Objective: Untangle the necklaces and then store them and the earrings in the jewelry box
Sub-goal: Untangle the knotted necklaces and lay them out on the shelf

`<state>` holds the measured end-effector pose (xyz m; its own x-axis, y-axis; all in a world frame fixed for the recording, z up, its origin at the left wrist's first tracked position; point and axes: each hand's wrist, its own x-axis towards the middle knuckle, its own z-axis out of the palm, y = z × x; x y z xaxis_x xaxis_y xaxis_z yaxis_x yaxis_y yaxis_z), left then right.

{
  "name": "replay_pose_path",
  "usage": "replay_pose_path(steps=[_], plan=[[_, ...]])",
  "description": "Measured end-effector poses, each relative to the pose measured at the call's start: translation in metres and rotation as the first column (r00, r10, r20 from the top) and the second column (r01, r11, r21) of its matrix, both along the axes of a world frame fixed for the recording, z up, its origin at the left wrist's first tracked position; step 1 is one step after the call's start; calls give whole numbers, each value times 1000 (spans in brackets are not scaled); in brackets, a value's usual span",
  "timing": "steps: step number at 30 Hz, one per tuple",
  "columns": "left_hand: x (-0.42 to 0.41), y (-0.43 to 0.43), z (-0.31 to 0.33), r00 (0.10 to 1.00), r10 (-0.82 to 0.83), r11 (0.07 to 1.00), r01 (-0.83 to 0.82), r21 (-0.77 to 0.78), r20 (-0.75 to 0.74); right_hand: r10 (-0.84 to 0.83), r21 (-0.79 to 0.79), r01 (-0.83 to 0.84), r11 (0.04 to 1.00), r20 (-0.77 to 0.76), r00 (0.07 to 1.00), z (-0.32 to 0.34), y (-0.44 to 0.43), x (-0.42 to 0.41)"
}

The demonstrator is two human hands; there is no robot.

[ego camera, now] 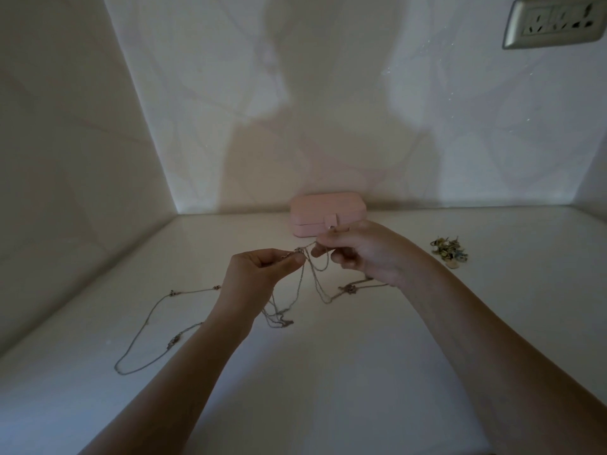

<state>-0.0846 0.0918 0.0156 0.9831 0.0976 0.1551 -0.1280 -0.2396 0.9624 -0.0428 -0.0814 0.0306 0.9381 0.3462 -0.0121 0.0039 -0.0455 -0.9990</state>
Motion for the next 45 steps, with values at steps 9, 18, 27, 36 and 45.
replay_pose_path(steps=[9, 18, 27, 36, 45], plan=[[8, 8, -5, 999, 15, 1000, -16, -21, -44, 0, -90, 19, 996, 201, 980, 4, -4, -4], [6, 5, -4, 998, -40, 998, 43, 55, -42, -3, -367, 244, 897, 549, 836, -1, 4, -8], [9, 8, -7, 999, 3, 998, 1, 65, -50, 86, -512, 319, 798, 620, 780, -4, 4, -5], [7, 5, -5, 998, -49, 997, 50, 58, -25, 215, -660, 143, 737, 430, 877, -8, 12, -9], [3, 5, -2, 997, -59, 997, 61, 43, -38, 98, -627, 354, 694, 570, 816, -9, 13, -9]])
